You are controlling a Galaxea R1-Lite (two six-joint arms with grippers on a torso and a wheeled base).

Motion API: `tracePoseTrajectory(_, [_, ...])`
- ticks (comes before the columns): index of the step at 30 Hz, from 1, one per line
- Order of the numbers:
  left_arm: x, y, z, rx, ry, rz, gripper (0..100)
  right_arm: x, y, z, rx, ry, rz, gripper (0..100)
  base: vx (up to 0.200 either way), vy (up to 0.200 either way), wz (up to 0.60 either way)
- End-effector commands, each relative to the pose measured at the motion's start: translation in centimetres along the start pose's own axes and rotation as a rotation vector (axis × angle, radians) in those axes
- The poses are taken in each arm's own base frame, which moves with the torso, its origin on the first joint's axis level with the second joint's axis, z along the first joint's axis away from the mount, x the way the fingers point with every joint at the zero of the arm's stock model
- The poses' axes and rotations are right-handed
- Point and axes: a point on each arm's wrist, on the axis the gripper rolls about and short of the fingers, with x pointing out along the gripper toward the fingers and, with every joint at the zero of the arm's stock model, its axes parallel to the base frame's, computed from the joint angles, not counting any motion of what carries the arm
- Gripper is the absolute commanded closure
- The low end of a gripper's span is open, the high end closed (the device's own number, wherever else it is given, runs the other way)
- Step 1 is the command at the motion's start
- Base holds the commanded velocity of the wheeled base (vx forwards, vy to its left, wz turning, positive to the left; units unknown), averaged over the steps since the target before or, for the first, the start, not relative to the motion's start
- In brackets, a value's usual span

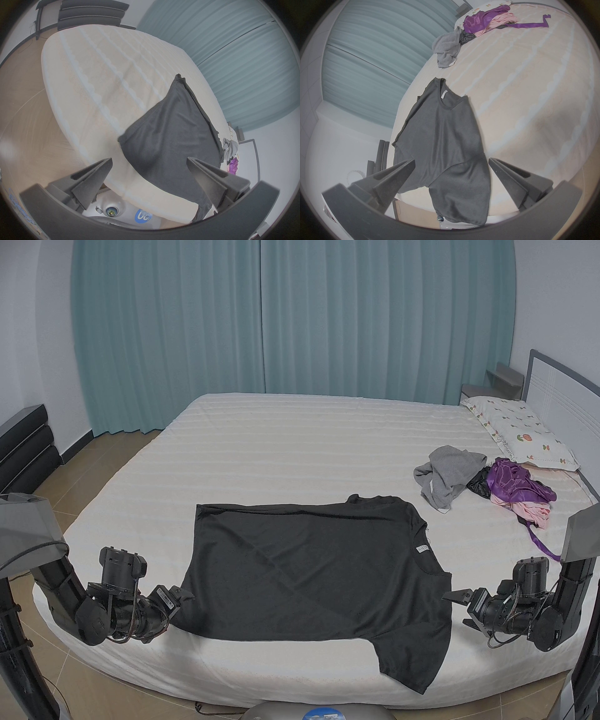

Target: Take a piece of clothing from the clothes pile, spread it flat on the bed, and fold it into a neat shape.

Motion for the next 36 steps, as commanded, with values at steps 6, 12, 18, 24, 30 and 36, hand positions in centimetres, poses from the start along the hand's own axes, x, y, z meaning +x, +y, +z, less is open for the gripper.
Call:
tracePoseTrajectory(6, [0.2,0.7,0.1,0.021,-0.021,0.037,0,0.2,-0.3,-0.3,-0.001,0.012,-0.011,0,0.0,0.0,0.0])
tracePoseTrajectory(12, [0.0,2.5,0.2,0.113,-0.018,0.108,0,0.2,-0.3,-0.3,0.0,0.014,-0.011,0,0.0,0.0,0.0])
tracePoseTrajectory(18, [1.6,3.5,0.6,0.103,-0.015,0.145,0,0.4,-0.4,-0.8,-0.007,0.034,-0.019,0,0.0,0.0,0.0])
tracePoseTrajectory(24, [3.3,4.3,0.8,0.102,-0.08,0.152,0,0.5,-0.6,-1.2,-0.017,0.034,-0.011,0,0.0,0.0,0.0])
tracePoseTrajectory(30, [3.8,4.2,0.9,0.107,-0.102,0.141,0,0.6,-0.6,-1.5,-0.025,0.03,-0.002,0,0.0,0.0,0.0])
tracePoseTrajectory(36, [4.1,4.5,0.8,0.144,-0.099,0.152,100,0.6,-0.6,-1.6,-0.032,0.034,-0.002,0,0.0,0.0,0.0])
